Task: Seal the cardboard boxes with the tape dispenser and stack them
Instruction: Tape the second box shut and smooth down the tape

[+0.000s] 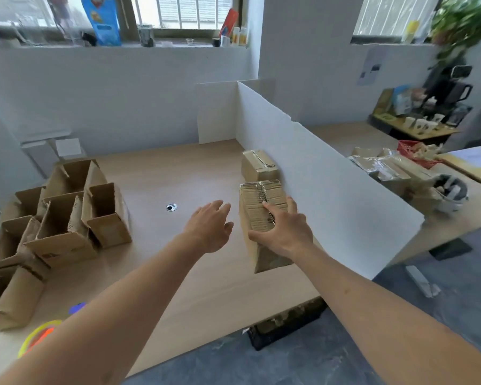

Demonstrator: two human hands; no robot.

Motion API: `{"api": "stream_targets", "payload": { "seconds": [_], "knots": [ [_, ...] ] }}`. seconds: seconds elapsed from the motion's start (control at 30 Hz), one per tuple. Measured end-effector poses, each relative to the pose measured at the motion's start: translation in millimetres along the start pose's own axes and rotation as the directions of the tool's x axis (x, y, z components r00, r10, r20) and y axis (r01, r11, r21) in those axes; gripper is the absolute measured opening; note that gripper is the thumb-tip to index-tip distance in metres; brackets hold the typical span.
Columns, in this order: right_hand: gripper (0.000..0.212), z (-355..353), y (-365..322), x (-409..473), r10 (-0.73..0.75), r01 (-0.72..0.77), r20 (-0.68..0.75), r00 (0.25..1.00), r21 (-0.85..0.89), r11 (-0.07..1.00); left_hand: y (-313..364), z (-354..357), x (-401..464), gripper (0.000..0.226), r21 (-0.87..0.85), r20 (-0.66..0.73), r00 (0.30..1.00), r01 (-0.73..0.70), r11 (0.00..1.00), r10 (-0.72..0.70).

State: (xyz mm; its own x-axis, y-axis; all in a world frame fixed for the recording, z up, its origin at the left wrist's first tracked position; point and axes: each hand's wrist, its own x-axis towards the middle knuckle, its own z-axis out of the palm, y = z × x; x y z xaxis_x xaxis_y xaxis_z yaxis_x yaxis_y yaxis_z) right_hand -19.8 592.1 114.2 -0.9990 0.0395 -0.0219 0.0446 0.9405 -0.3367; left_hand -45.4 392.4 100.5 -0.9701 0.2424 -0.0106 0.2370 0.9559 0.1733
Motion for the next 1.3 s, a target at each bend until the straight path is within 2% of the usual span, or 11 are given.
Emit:
{"api": "stream_targets", "payload": {
  "seconds": [0.23,0.43,0.57,0.87,1.03,1.3],
  "knots": [
    [0.100,-32,92,31,-0.040,0.040,0.037,0.999,-0.006,0.999,90,17,39,0.050,-0.021,0.009,0.999,0.052,0.998,-0.051],
    [0.099,-33,132,67,-0.026,0.025,0.061,0.998,0.005,1.000,120,28,86,0.048,-0.038,0.008,0.997,0.074,0.997,-0.074],
    [0.098,-18,134,104,-0.014,0.014,0.088,0.996,-0.005,1.000,111,41,124,0.050,-0.039,0.035,0.997,0.070,0.997,-0.069],
    [0.099,44,109,208,0.067,-0.064,0.160,0.985,-0.024,0.998,39,79,238,0.049,-0.077,0.133,0.991,0.034,0.996,-0.024],
    [0.096,72,114,254,0.117,-0.118,0.149,0.982,-0.001,0.993,14,105,292,0.046,-0.096,0.175,0.984,0.038,0.995,-0.020],
    [0.096,124,142,329,0.102,-0.101,0.096,0.990,-0.012,0.995,12,160,355,0.051,-0.117,0.232,0.972,0.068,0.991,-0.040]
  ]
}}
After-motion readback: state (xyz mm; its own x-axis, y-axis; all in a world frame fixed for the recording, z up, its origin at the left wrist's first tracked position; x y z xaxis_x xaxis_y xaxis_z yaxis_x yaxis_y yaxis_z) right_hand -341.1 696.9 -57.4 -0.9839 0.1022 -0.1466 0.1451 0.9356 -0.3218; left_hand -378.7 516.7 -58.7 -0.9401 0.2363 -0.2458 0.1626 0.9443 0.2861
